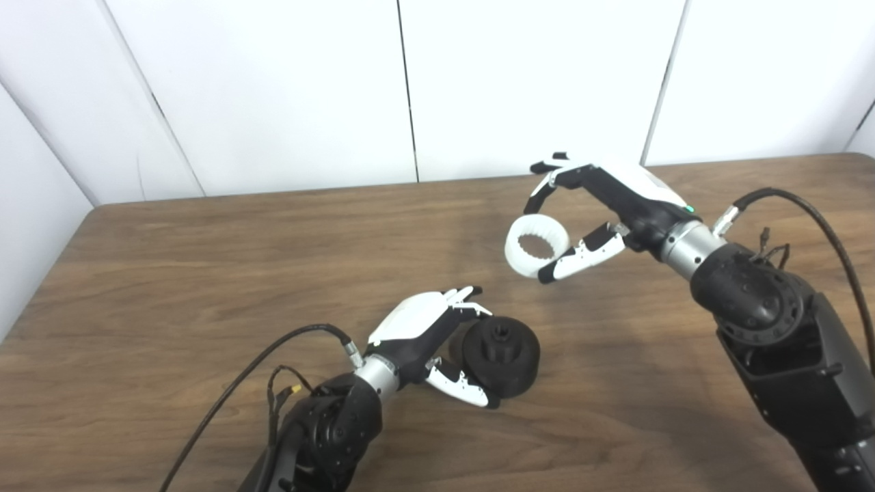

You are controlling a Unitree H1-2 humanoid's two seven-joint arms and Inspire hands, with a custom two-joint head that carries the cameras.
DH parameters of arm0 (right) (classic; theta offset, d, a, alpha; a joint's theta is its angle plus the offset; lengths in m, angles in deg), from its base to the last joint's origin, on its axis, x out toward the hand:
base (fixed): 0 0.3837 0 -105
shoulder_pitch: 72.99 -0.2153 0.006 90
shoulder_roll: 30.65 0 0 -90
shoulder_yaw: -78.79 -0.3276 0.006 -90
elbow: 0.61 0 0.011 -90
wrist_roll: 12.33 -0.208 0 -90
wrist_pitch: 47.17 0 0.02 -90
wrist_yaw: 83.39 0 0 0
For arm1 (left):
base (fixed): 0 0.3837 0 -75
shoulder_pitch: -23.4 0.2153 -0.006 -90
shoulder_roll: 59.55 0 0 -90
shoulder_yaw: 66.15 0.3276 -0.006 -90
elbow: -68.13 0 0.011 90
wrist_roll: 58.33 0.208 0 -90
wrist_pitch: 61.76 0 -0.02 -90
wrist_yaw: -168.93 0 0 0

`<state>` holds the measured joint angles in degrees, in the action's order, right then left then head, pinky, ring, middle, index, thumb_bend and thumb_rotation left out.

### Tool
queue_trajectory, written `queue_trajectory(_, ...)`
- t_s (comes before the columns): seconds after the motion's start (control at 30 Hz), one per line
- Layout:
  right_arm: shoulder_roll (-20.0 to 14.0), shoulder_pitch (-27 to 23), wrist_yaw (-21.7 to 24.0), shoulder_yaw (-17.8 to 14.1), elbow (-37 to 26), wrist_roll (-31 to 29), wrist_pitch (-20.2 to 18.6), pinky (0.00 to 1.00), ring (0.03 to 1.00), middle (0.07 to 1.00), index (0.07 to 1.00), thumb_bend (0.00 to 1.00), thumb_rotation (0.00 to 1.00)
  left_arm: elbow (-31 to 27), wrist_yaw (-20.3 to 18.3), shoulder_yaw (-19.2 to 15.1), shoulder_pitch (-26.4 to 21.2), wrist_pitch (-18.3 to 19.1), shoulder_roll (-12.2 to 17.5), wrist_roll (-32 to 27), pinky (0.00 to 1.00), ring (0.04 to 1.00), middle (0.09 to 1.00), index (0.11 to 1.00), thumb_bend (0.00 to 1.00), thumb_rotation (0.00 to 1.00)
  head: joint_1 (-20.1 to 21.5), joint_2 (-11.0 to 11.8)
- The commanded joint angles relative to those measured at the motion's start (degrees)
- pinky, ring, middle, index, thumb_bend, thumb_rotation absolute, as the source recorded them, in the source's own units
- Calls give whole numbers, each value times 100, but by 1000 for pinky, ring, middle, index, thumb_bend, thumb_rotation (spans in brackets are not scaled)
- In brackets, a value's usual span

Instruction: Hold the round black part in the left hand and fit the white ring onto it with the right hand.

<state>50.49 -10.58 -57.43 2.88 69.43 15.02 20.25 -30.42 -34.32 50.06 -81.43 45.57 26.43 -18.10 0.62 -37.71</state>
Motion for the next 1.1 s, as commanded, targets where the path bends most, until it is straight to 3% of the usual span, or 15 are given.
queue_trajectory(0.0, 29, -165, 28, -17, -282, -2, -50, 850, 972, 879, 491, 524, 152, 41, -53, 5, -112, 70, 36, 48, 1000, 1000, 1000, 743, 935, 241, 7, -3)
queue_trajectory(0.53, 129, 63, 282, 48, -633, -12, -203, 860, 977, 884, 490, 525, 150, 58, -49, -2, -131, 31, 52, 41, 990, 1000, 1000, 742, 935, 255, 29, -17)
queue_trajectory(1.07, 179, 298, 297, 220, -548, 30, -76, 828, 966, 880, 490, 525, 150, 38, -84, -1, -141, 86, 43, 86, 985, 1000, 1000, 746, 935, 249, 4, -54)
